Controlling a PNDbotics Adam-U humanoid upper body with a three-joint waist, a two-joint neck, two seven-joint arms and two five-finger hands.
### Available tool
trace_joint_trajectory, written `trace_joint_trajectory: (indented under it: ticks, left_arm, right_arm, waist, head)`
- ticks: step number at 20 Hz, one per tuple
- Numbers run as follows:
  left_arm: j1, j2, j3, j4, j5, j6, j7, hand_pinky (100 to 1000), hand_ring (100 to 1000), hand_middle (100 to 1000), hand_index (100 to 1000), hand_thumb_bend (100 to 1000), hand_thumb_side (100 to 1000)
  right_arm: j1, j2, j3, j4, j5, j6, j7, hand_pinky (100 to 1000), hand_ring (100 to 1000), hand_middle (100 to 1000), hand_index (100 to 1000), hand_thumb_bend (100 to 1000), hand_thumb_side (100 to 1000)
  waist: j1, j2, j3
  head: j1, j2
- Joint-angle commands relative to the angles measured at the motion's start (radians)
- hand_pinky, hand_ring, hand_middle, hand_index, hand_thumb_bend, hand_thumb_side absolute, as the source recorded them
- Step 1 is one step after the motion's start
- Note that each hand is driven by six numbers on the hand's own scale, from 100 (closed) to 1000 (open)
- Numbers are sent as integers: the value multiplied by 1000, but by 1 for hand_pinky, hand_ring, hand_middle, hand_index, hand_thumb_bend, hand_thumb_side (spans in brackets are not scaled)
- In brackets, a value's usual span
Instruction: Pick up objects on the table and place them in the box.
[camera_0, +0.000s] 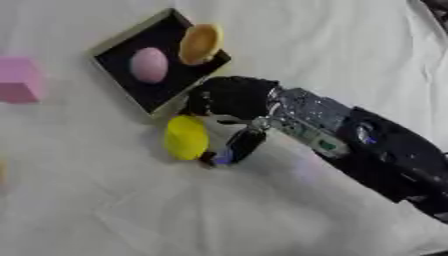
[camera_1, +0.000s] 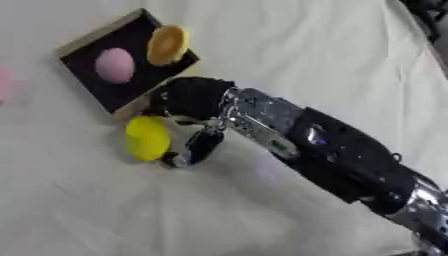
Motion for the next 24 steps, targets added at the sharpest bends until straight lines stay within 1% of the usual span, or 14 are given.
trace_joint_trajectory:
  ticks: [1,3,6,9,10,12,15,21,22,24]
  left_arm:
    - [-7,13,2,-15,4,2,-2,693,721,599,788,100,593]
    - [-8,13,2,-15,4,3,-3,693,722,600,788,100,593]
    - [-7,12,2,-15,4,4,-4,693,722,600,788,100,590]
    - [-8,11,1,-15,5,5,-4,693,723,600,788,100,594]
    - [-8,11,1,-15,5,5,-5,693,723,601,788,100,594]
    - [-8,11,1,-15,6,5,-5,693,723,601,788,100,597]
    - [-9,12,1,-15,6,5,-5,693,724,601,788,100,594]
    - [-8,12,1,-15,8,6,-6,693,725,602,788,100,594]
    - [-8,12,1,-15,8,6,-6,693,725,602,788,100,594]
    - [-8,12,1,-15,8,6,-6,694,725,602,788,100,595]
  right_arm:
    - [-9,-6,-5,11,2,-3,-3,898,918,791,911,309,594]
    - [-10,-3,-4,13,-1,-4,-8,895,911,783,903,285,582]
    - [-10,0,-1,6,-10,-3,-13,894,910,786,907,289,587]
    - [-12,1,1,-4,-16,-2,-13,891,905,777,898,272,570]
    - [-13,2,0,-6,-17,-1,-14,888,901,766,887,254,565]
    - [-13,3,-1,-8,-20,9,-22,879,886,729,856,155,542]
    - [-12,2,1,-11,-31,24,-29,876,880,710,838,101,510]
    - [-17,-5,-1,-43,-55,40,-18,866,860,667,795,100,461]
    - [-18,-7,-1,-48,-59,42,-15,863,854,649,778,100,440]
    - [-19,-10,-3,-63,-71,45,-9,861,846,650,769,100,417]
  waist:
    - [19,-27,3]
    - [19,-27,4]
    - [18,-27,4]
    - [18,-27,3]
    - [17,-27,3]
    - [18,-27,3]
    - [17,-28,3]
    - [16,-32,0]
    - [16,-33,0]
    - [15,-34,-1]
  head:
    - [-2,-13]
    - [-3,-14]
    - [-4,-14]
    - [-5,-14]
    - [-5,-13]
    - [-4,-12]
    - [-3,-8]
    - [0,-6]
    - [0,-5]
    - [0,-4]
